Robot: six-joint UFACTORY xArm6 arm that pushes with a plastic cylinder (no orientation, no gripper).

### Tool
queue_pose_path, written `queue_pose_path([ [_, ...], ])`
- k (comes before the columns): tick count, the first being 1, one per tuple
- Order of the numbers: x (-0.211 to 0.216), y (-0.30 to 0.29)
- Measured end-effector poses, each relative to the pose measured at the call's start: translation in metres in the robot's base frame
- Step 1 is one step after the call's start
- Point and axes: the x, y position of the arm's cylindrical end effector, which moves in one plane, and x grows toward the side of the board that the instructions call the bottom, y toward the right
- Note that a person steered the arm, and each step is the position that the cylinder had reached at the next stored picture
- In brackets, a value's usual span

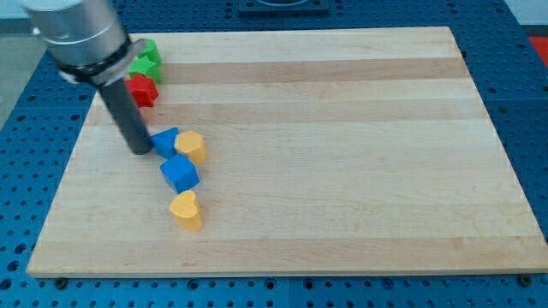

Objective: Move the blue triangle to the top of the yellow hexagon

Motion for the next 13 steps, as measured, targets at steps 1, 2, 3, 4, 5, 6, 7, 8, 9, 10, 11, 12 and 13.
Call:
queue_pose_path([
  [1,-0.027,0.023],
  [2,-0.052,0.043],
  [3,-0.059,0.059],
  [4,-0.031,0.019],
  [5,-0.015,-0.028],
  [6,-0.01,-0.031],
  [7,0.016,-0.022],
  [8,0.008,0.009],
  [9,-0.02,0.03],
  [10,-0.034,0.03],
  [11,-0.02,0.006],
  [12,-0.015,0.006],
  [13,-0.027,0.03],
])
